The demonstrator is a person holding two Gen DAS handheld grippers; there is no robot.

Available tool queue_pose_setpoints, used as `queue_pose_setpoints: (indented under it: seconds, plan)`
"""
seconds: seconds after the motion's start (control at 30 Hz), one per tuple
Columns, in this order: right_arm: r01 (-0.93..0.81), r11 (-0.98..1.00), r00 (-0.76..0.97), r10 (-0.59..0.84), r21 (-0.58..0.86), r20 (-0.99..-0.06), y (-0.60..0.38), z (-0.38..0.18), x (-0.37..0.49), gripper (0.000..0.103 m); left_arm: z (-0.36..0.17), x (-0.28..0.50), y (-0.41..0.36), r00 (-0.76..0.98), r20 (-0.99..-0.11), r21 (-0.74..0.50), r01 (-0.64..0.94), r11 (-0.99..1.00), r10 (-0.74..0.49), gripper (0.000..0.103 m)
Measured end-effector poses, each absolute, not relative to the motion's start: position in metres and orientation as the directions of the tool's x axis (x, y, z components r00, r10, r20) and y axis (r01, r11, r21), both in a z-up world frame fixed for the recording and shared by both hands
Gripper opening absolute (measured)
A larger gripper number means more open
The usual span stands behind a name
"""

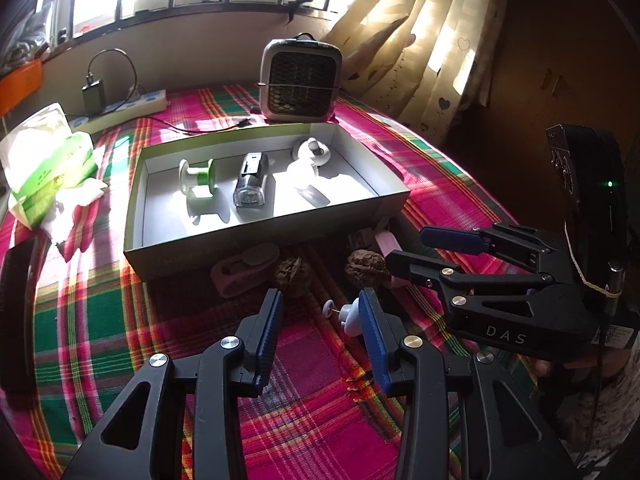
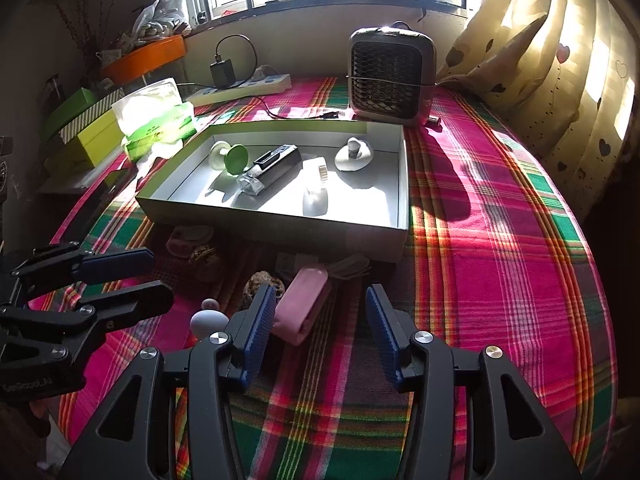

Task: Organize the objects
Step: 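Move left gripper to the white mushroom knob while right gripper approaches the pink cylinder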

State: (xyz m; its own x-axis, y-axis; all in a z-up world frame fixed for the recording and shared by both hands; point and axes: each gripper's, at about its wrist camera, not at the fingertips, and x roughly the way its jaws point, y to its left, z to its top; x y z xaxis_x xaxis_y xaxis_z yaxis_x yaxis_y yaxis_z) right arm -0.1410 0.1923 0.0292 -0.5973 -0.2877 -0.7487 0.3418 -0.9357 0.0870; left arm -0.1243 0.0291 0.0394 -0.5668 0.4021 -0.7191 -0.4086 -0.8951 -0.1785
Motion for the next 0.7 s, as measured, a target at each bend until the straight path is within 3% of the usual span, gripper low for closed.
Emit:
queue_pose_setpoints:
  seconds: [0.7]
  plan:
    - [0.321, -0.946, -0.576, -0.232, 0.044, -0.784, 0.196, 0.011, -0.140, 0.049, 0.013, -0.128, 0.046, -0.502, -0.776, -0.184, -0.400, -0.898, 0.383, 0.043]
